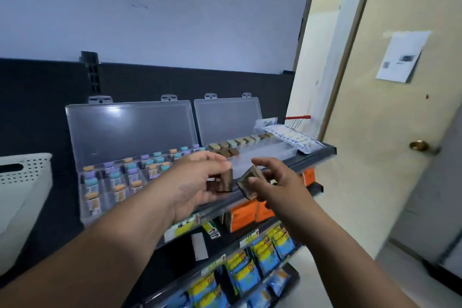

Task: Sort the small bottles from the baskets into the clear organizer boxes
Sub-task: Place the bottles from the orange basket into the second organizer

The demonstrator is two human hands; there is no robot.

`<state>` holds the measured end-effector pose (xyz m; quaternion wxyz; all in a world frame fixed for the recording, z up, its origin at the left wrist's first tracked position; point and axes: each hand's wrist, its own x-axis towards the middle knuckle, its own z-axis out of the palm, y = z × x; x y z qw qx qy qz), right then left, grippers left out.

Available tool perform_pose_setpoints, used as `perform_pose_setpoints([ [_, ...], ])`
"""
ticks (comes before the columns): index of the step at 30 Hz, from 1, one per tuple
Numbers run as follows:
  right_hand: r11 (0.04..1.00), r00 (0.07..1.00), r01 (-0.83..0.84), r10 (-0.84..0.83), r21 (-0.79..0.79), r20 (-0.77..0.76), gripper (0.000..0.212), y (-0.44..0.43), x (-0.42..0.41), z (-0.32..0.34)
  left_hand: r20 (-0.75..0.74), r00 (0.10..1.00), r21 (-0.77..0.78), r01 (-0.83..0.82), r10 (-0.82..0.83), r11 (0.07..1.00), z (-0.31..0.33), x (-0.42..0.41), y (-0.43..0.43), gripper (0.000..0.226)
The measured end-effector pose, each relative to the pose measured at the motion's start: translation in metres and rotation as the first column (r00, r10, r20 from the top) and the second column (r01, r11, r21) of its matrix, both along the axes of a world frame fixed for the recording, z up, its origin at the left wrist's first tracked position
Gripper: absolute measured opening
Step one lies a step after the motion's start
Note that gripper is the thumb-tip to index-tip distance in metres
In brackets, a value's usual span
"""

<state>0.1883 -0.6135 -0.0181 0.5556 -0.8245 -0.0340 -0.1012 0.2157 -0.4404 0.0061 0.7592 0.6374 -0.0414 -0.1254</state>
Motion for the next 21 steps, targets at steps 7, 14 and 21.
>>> perform_pose_setpoints([
  [7,0.997,0.996,0.066,-0.063,0.038,-0.07,0.038,-0.044,0.075,-0.009,0.171,0.985,0.348,-0.037,-0.024,0.937,-0.003,0.089,-0.035,0.027],
  [14,0.985,0.992,0.112,-0.118,-0.129,-0.041,0.055,-0.087,0.16,0.004,0.27,0.961,0.496,-0.082,-0.063,0.864,0.011,0.17,-0.072,0.027],
  [21,0.939,1.0,0.026,-0.023,-0.343,0.012,0.052,-0.13,0.247,0.003,0.298,0.95,0.655,-0.134,-0.091,0.744,0.008,0.227,-0.103,0.038],
])
